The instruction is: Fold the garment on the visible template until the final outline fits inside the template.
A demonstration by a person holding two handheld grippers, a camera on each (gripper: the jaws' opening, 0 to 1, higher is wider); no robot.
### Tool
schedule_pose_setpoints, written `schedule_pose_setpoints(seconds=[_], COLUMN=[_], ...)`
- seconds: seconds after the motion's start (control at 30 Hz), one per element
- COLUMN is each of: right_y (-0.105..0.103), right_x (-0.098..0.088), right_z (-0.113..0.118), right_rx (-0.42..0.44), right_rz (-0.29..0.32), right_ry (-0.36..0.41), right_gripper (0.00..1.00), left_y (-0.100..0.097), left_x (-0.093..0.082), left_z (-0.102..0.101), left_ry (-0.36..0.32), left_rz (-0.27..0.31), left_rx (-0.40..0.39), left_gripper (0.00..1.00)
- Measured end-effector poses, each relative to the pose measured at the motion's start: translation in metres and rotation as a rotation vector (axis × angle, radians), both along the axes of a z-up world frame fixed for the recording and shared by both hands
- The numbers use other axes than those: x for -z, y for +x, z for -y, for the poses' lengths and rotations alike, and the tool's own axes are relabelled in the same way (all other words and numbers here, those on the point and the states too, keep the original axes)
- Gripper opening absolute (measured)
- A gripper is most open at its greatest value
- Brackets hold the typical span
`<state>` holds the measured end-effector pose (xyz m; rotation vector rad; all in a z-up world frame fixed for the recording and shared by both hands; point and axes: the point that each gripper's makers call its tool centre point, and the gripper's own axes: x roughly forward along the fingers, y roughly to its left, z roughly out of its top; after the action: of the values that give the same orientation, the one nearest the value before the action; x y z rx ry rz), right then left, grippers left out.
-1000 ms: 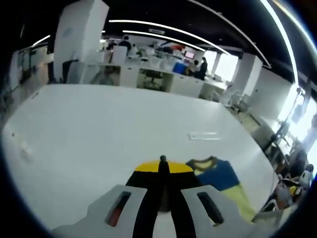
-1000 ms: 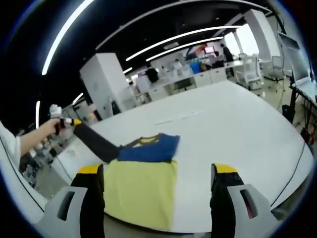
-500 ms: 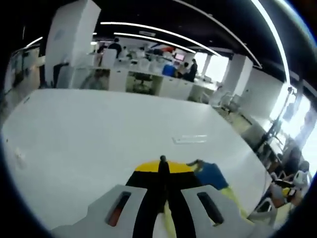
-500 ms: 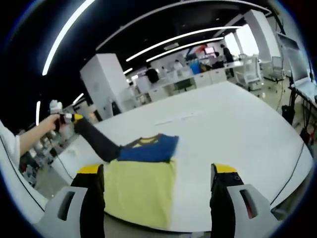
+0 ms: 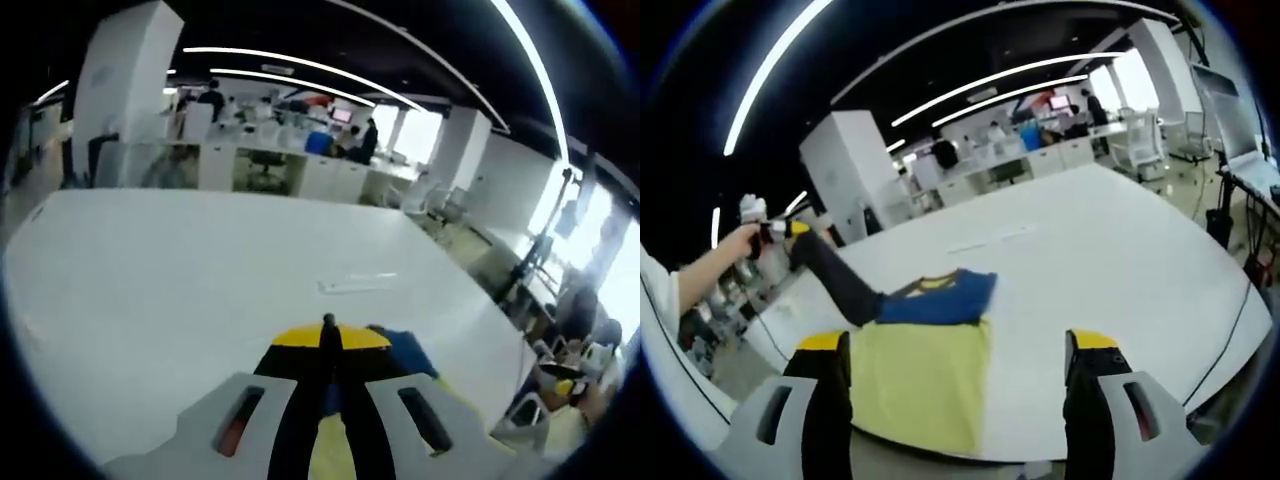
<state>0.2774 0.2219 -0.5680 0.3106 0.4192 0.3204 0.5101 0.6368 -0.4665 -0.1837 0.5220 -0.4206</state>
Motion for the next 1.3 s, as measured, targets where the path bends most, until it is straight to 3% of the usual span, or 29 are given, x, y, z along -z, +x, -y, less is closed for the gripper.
schedule_pose_setpoints(seconds=[0.77,1.3], right_y=[-0.025,-0.043], right_x=[0.0,-0.002], right_z=[0.022,0.036], right_rx=[0.049,0.092], right_rz=[0.007,0.01], right_ry=[0.011,0.009], right_gripper=[0.87,0.87], left_y=[-0.011,-0.014], left_x=[0.003,0.033], left_z=[0.077,0.122], left_ry=[0.002,0.044], left_rz=[-0.015,-0.061], left_rx=[0.105,0.186], left_gripper=[0.0,0.0])
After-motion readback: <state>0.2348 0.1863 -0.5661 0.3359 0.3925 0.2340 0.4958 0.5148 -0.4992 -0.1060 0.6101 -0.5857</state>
